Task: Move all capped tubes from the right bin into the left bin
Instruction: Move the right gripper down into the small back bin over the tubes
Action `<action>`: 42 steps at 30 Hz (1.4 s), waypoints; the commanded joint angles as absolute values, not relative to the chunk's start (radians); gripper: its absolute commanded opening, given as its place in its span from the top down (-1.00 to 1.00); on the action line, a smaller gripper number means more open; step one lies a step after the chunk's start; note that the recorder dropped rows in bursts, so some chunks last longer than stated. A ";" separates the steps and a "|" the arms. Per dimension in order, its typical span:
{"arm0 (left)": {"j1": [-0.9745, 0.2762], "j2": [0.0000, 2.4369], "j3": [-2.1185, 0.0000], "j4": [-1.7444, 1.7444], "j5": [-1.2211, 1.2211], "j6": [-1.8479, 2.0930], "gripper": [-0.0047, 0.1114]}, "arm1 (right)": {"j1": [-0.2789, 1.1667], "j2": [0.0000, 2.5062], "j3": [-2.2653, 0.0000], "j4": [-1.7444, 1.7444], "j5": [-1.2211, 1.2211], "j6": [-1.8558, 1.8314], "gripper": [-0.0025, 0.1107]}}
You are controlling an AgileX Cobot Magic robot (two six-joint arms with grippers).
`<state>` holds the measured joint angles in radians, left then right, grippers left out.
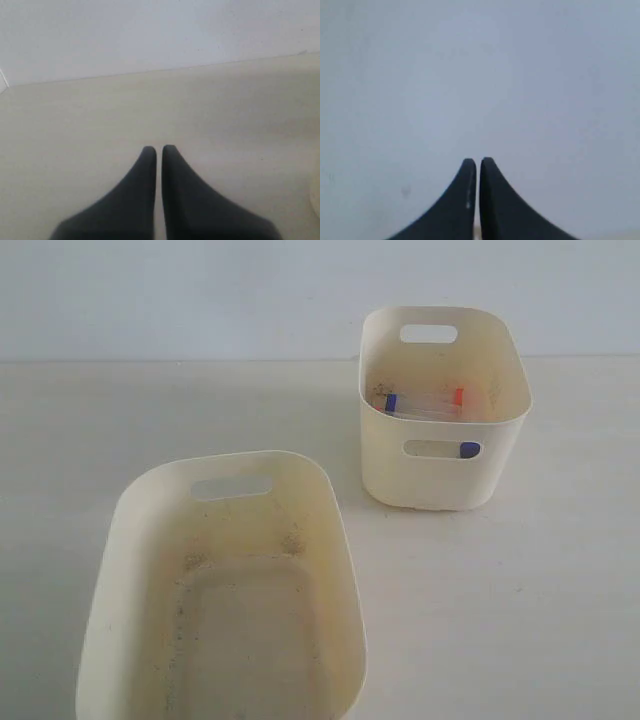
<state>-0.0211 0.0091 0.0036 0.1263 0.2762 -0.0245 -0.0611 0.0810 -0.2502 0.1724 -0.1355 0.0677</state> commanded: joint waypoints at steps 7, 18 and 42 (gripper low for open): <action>-0.020 0.009 0.000 0.115 0.261 -0.036 0.84 | -0.068 0.562 -0.566 0.211 0.842 0.037 0.91; -0.020 0.009 0.000 0.115 0.261 -0.036 0.84 | -0.048 1.119 -1.002 0.953 0.874 -0.691 0.68; -0.020 0.009 0.000 0.115 0.261 -0.036 0.84 | 0.289 2.235 -2.118 -0.014 1.073 0.110 -0.04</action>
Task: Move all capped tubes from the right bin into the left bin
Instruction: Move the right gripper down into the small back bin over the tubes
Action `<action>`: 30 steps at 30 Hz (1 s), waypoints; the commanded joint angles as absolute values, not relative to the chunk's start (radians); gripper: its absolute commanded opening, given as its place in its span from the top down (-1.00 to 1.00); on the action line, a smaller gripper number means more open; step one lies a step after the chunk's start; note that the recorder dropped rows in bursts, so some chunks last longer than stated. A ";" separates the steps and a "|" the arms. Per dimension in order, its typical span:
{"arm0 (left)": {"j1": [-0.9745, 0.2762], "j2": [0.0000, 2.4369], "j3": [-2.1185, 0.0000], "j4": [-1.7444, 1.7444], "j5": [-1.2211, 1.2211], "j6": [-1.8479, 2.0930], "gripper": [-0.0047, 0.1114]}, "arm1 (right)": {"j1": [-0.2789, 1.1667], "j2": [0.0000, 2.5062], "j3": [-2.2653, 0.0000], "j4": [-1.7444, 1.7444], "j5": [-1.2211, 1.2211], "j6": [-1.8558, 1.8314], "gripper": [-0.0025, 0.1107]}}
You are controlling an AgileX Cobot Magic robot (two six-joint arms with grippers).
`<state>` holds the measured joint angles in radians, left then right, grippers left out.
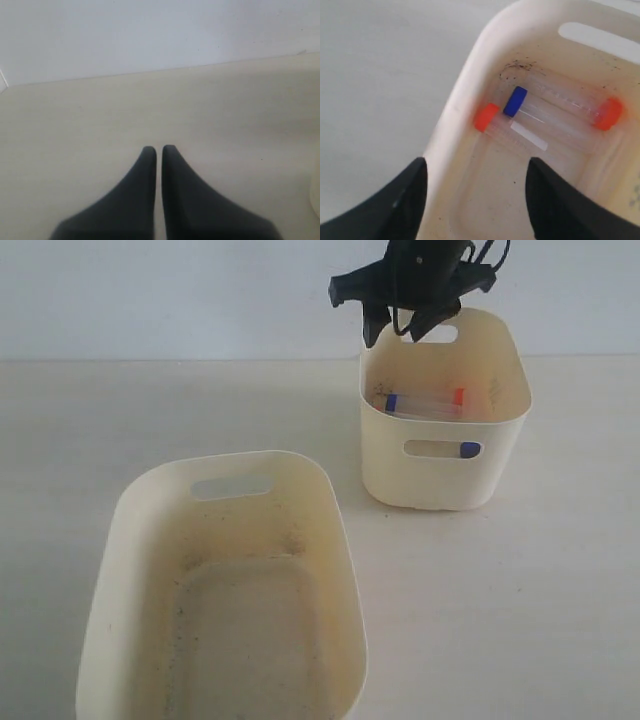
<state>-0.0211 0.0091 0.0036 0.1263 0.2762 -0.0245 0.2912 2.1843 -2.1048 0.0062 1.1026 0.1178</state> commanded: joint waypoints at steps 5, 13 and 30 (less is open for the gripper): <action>-0.020 0.009 0.000 0.115 0.261 -0.036 0.84 | 0.289 2.305 -2.118 -0.049 1.056 0.065 -0.08; -0.020 0.009 0.000 0.115 0.261 -0.036 0.84 | 0.289 2.356 -2.118 -0.160 1.018 -0.184 -0.19; -0.020 0.009 0.000 0.115 0.261 -0.036 0.84 | 0.253 2.183 -2.118 -0.080 1.036 -0.329 -0.19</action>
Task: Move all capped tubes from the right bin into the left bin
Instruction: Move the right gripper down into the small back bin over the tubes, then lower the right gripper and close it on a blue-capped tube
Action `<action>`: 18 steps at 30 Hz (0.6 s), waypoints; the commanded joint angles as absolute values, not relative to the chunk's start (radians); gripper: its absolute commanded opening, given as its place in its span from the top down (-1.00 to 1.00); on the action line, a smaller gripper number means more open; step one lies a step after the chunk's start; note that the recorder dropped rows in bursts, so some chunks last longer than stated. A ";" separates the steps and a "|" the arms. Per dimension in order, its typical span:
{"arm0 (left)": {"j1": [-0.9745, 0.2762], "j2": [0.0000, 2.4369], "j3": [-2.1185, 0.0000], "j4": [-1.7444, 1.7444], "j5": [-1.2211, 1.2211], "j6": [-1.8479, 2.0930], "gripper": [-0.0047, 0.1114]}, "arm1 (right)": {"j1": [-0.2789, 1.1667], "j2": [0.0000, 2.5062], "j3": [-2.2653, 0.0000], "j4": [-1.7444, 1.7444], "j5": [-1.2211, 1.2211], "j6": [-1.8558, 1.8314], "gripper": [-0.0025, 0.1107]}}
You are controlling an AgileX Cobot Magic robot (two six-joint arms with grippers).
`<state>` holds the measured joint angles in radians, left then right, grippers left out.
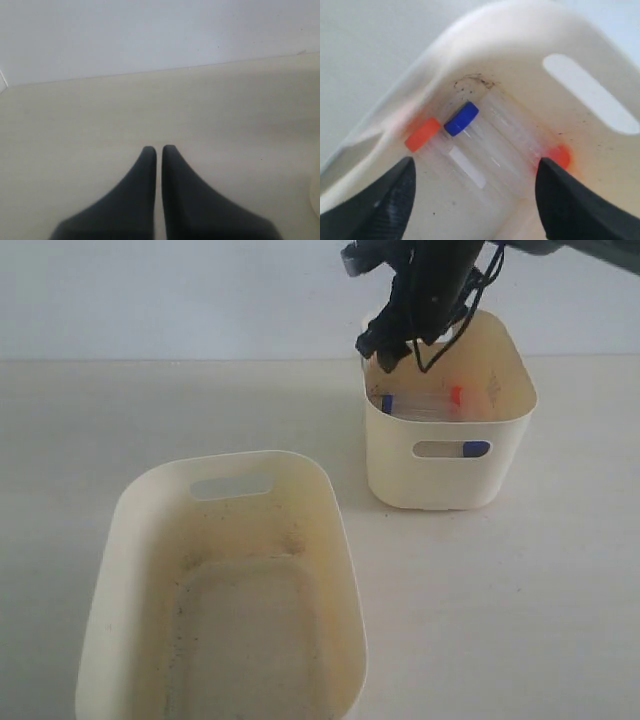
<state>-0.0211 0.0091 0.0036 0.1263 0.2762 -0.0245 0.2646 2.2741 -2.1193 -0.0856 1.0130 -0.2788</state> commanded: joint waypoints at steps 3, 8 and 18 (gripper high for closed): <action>-0.020 0.009 0.000 0.115 0.261 -0.036 0.84 | 0.235 2.137 -2.118 -0.017 1.055 -0.388 -0.19; -0.020 0.009 0.000 0.115 0.261 -0.036 0.84 | 0.190 2.116 -2.100 0.151 1.168 -0.703 0.01; -0.020 0.009 0.000 0.115 0.261 -0.036 0.84 | 0.105 2.122 -1.866 0.180 1.038 -1.267 -0.22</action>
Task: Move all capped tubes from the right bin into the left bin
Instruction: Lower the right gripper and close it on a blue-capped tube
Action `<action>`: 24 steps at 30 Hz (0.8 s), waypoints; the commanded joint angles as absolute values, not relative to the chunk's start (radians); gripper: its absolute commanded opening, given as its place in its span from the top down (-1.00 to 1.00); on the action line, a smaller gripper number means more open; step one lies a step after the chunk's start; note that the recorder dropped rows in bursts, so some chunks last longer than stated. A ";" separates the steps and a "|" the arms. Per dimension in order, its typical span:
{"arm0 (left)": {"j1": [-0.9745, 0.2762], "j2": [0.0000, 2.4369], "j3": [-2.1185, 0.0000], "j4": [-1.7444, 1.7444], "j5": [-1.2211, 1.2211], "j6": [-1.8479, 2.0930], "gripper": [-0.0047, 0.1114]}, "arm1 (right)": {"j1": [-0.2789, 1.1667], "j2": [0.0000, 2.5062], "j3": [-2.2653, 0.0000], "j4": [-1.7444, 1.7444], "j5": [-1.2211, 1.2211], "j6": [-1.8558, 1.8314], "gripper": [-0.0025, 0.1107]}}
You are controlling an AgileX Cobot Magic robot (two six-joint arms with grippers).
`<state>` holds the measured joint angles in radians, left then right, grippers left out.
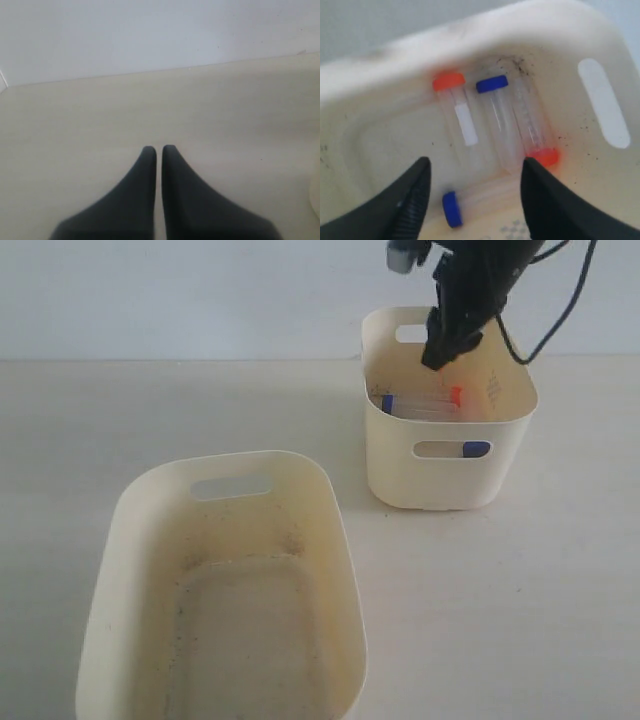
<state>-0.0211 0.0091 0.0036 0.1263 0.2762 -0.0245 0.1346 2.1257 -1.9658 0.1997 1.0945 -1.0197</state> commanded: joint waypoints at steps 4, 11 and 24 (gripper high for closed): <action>-0.020 0.009 0.000 0.115 0.261 -0.036 0.84 | 0.091 2.135 -1.776 0.172 0.930 -1.395 -0.23; -0.020 0.009 0.000 0.115 0.261 -0.036 0.84 | 0.091 2.176 -1.721 0.172 0.774 -1.446 -0.23; -0.020 0.009 0.000 0.115 0.261 -0.036 0.84 | 0.147 2.265 -1.721 0.178 0.540 -1.449 -0.02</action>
<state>-0.0211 0.0091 0.0036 0.1263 0.2762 -0.0245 0.1296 2.2495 -1.7232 0.1720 0.5915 -1.4400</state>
